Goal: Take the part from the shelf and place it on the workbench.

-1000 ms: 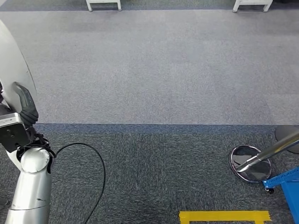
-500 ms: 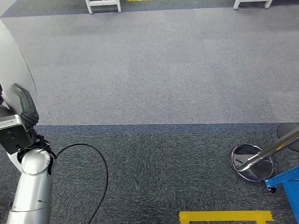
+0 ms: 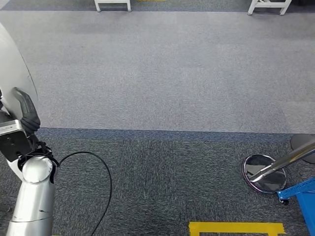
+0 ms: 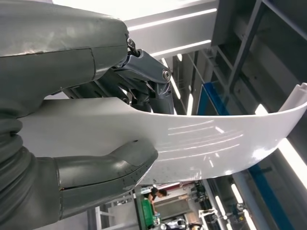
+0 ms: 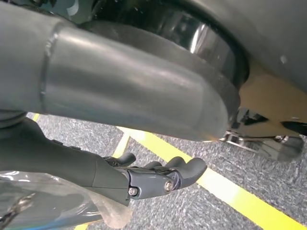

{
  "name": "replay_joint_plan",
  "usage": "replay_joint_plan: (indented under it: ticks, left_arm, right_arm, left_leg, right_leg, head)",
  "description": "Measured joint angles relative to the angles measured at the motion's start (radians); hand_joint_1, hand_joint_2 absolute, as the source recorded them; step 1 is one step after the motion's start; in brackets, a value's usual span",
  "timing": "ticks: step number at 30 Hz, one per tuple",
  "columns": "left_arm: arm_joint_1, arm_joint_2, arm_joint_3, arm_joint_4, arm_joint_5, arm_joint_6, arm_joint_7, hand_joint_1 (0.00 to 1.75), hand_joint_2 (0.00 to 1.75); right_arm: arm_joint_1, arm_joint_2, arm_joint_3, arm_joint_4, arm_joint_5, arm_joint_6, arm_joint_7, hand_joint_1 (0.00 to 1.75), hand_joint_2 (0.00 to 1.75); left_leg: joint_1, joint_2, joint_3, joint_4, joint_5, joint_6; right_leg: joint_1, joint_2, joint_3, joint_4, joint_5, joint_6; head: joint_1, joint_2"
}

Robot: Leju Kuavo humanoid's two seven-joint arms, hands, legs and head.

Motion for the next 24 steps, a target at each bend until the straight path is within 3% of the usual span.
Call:
replay_joint_plan:
  ticks: [2,3,4,6,8,12,14,16,18,19,20,22,24]
  left_arm:
    - [0.001,-0.001,0.0,0.001,0.001,0.002,0.0,1.75,1.75]
    - [0.003,-0.001,0.0,0.001,0.002,0.002,0.0,1.75,1.75]
    - [0.003,-0.001,0.0,0.001,0.003,0.003,0.0,1.75,1.75]
    - [0.004,-0.001,0.0,0.002,0.003,0.003,0.0,1.75,1.75]
    - [0.003,-0.002,0.0,0.002,0.003,0.004,0.0,1.75,1.75]
    - [0.003,-0.002,0.0,0.002,0.004,0.006,0.0,1.75,1.75]
    - [0.002,-0.002,0.0,0.002,0.005,0.007,0.0,1.75,1.75]
    - [0.002,-0.002,0.0,0.002,0.007,0.009,0.0,1.75,1.75]
    - [0.005,-0.001,0.0,0.002,0.011,0.01,0.0,1.75,1.75]
    - [0.007,-0.001,0.0,0.002,0.012,0.011,0.0,1.75,1.75]
    - [0.007,-0.001,0.0,0.002,0.013,0.011,0.0,1.75,1.75]
    - [0.006,-0.002,0.0,0.002,0.013,0.012,0.0,1.75,1.75]
    - [0.004,-0.002,0.0,0.002,0.013,0.013,0.0,1.75,1.75]
  right_arm:
    - [0.001,0.0,0.0,0.0,0.0,0.0,0.0,0.0,0.0]
    - [0.002,0.0,0.0,0.0,0.0,0.0,-0.001,0.0,0.0]
    - [0.002,0.0,0.0,0.0,0.0,0.0,-0.001,0.0,0.0]
    - [0.002,0.0,0.0,0.0,0.001,0.0,-0.002,0.0,0.0]
    - [0.0,0.0,0.0,0.0,0.001,0.0,-0.002,0.0,0.0]
    - [0.001,0.0,0.0,0.0,0.002,0.0,-0.002,0.0,0.0]
    - [0.002,0.0,0.0,0.0,0.002,0.0,-0.002,0.0,0.0]
    - [0.002,0.0,0.0,0.0,0.002,0.0,-0.002,0.0,0.0]
    - [0.002,0.0,0.0,0.0,0.002,0.0,-0.002,0.0,0.0]
    - [0.003,0.0,0.0,0.0,0.002,0.0,-0.002,0.0,0.0]
    - [0.003,0.0,0.0,0.0,0.002,0.0,-0.002,0.0,0.0]
    - [0.002,0.0,0.0,0.0,0.002,0.0,-0.002,0.0,0.0]
    - [0.001,0.0,0.0,0.0,0.002,0.0,-0.002,0.0,0.0]
  left_leg:
    - [-0.003,0.0,-0.003,0.001,0.002,0.003]
    - [-0.004,0.0,-0.004,0.001,0.002,0.003]
    - [-0.004,0.0,-0.005,0.002,0.003,0.004]
    - [-0.004,-0.001,-0.005,0.008,0.001,0.002]
    - [-0.008,-0.003,-0.013,0.02,-0.001,-0.005]
    - [-0.008,-0.003,-0.024,0.032,-0.002,-0.021]
    - [-0.005,-0.002,-0.043,0.083,-0.043,-0.032]
    - [0.0,-0.001,-0.089,0.207,-0.118,-0.043]
    - [0.004,-0.001,-0.123,0.309,-0.161,-0.048]
    - [0.006,-0.001,-0.115,0.308,-0.153,-0.048]
    - [0.008,-0.001,-0.089,0.267,-0.129,-0.047]
    - [0.008,0.0,-0.005,0.121,-0.07,-0.041]
    - [0.004,0.0,0.042,0.027,-0.049,-0.033]
  right_leg:
    - [0.0,0.001,-0.058,0.128,-0.054,0.002]
    - [0.0,0.001,-0.07,0.156,-0.057,0.003]
    - [0.0,0.001,-0.063,0.146,-0.042,0.003]
    - [0.0,0.001,0.003,0.021,0.024,0.001]
    - [0.0,0.003,0.065,-0.094,0.06,-0.003]
    - [0.002,0.005,0.074,-0.117,0.068,-0.019]
    - [-0.001,0.002,0.071,-0.12,0.075,-0.03]
    - [-0.001,-0.001,0.065,-0.12,0.08,-0.036]
    - [0.0,-0.004,0.057,-0.12,0.085,-0.037]
    - [0.0,-0.004,0.054,-0.12,0.088,-0.037]
    - [0.0,-0.004,0.051,-0.12,0.09,-0.036]
    - [0.001,-0.004,0.048,-0.12,0.095,-0.032]
    - [0.002,-0.004,0.043,-0.119,0.102,-0.023]
  head:
    - [0.002,0.0]
    - [0.002,0.0]
    - [0.002,0.0]
    - [0.002,0.0]
    - [0.001,0.0]
    - [0.0,0.0]
    - [-0.002,0.0]
    - [-0.004,0.0]
    - [-0.004,0.0]
    - [-0.004,0.0]
    - [-0.004,0.0]
    - [-0.004,0.0]
    - [-0.003,0.0]
